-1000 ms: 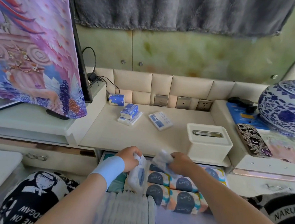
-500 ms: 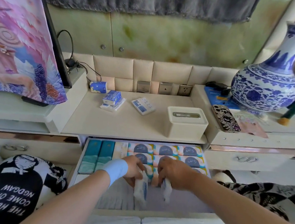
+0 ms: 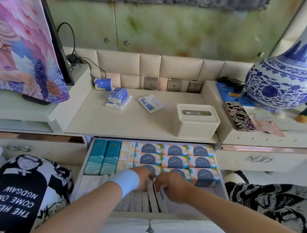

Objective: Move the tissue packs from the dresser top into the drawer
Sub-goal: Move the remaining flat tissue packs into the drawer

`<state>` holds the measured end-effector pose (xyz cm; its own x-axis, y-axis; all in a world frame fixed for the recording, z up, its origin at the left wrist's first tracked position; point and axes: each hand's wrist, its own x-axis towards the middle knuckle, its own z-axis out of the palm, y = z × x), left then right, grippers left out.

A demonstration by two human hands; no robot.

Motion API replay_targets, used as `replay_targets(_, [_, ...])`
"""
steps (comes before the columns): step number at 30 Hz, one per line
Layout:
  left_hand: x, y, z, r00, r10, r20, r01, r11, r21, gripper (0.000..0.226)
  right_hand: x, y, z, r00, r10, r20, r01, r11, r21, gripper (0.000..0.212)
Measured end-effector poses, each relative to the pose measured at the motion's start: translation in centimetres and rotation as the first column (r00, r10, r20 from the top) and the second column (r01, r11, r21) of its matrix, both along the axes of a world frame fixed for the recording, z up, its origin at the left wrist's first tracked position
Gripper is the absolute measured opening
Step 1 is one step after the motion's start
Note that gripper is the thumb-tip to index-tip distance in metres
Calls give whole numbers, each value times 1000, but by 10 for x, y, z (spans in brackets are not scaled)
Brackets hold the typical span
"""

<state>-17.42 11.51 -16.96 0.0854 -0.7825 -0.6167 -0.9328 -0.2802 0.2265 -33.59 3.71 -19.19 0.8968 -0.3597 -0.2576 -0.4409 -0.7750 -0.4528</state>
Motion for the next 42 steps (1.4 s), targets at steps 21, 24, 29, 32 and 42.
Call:
replay_targets(21, [7, 18, -36, 971, -138, 195, 184, 953, -240, 84, 30, 15, -28, 732, -453, -508, 678, 553, 484, 27])
replay_targets(24, [7, 15, -36, 969, -147, 200, 186, 963, -193, 89, 32, 18, -30, 804, -365, -469, 581, 648, 492, 33])
replay_targets(29, [21, 3, -25, 994, -89, 58, 97, 984, -148, 75, 43, -1, -6, 823, -204, -529, 298, 950, 97, 26])
replay_targets(32, [33, -9, -9, 1000, -1, 16, 4, 980, -201, 56, 57, -15, 12, 858, -264, -441, 215, 964, -159, 23])
replay_targets(42, [126, -71, 56, 950, 312, -34, -301, 875, -378, 55, 136, -92, 59, 887, -461, 16, 461, 887, -11, 27])
